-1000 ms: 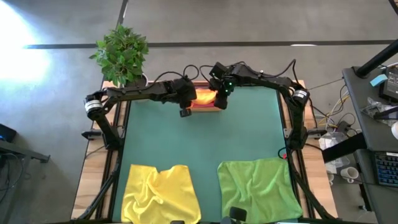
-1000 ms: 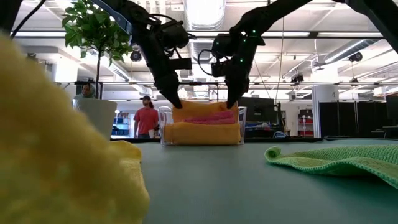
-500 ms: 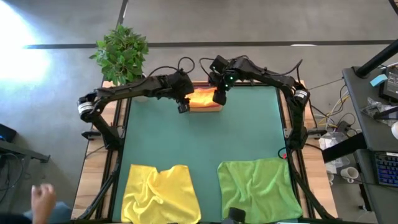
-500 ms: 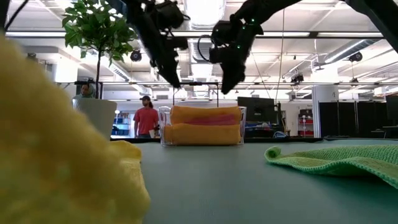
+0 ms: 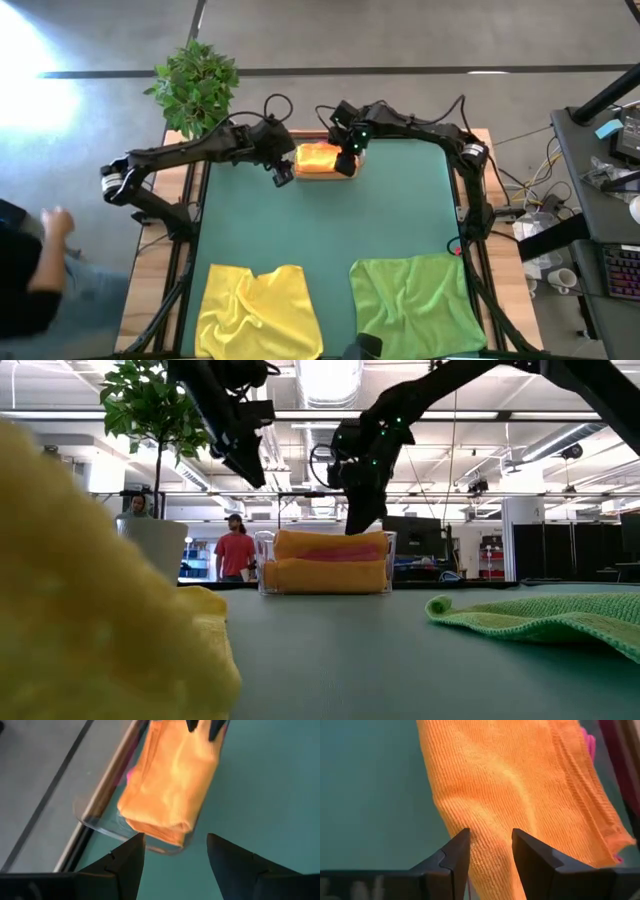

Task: Fold microfiber towels
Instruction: Put the orange microfiber cloth into the bin, then fold the yellow microfiber cloth

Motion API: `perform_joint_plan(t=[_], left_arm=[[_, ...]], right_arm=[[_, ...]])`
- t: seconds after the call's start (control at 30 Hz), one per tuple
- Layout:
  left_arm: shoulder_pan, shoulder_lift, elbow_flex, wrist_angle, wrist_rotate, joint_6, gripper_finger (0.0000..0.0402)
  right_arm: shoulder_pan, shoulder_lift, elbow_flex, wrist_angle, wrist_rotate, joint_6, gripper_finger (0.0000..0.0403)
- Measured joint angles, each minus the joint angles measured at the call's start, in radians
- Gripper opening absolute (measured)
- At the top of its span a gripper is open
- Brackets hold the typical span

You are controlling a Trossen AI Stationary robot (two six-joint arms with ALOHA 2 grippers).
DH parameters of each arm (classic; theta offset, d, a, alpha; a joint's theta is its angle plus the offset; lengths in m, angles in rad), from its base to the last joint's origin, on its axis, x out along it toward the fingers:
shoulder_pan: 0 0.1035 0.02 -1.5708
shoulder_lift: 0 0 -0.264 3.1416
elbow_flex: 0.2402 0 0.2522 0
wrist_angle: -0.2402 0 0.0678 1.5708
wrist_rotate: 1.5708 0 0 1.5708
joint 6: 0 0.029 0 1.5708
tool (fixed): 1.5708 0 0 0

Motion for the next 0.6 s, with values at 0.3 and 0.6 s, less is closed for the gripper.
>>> perform_joint_plan(t=[0.3, 0.6], left_arm=[[-0.029, -0.004, -0.073, -0.003, 0.000, -0.050, 0.0197], [-0.117, -0.008, -0.081, -0.178, 0.011, -0.127, 0.0197]], right_arm=[[0.002, 0.033, -0.001, 0.000, 0.002, 0.001, 0.0124], [-0.003, -0.132, 0.039, -0.126, 0.003, -0.018, 0.0098]])
